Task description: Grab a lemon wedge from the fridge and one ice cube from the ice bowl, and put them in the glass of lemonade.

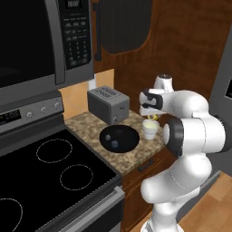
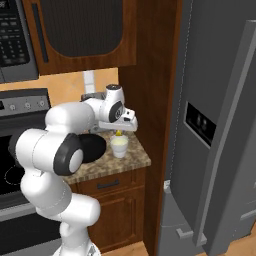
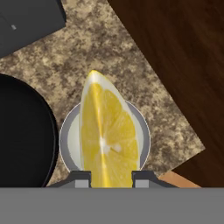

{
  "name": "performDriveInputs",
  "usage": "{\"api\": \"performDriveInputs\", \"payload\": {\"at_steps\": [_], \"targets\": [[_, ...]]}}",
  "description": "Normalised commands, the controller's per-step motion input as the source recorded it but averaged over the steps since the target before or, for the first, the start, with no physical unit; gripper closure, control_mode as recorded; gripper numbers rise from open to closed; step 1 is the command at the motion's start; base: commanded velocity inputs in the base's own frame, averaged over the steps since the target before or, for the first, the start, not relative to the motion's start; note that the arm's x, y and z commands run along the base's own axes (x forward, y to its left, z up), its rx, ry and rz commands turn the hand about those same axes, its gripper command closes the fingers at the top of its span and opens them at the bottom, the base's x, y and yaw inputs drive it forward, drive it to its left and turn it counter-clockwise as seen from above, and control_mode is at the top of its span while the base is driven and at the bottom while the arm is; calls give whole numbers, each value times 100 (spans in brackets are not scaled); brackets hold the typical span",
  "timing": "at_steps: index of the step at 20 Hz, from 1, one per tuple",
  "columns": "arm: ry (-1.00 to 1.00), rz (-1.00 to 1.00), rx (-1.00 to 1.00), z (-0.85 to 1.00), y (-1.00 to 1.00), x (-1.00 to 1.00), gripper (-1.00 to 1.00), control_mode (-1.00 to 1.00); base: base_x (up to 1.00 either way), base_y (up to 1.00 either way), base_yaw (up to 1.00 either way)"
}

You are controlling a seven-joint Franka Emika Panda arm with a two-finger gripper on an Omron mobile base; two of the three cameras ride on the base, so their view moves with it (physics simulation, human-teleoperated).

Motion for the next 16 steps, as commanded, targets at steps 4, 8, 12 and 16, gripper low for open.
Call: {"api": "performDriveInputs", "payload": {"at_steps": [4,8,12,16], "targets": [[6,0,0,-14,0,22,100,-100,0,0,0],[1,0,0,-6,0,0,100,-100,0,0,0],[0,0,0,0,0,0,-100,-100,0,0,0],[0,0,0,0,0,0,-100,-100,0,0,0]]}}
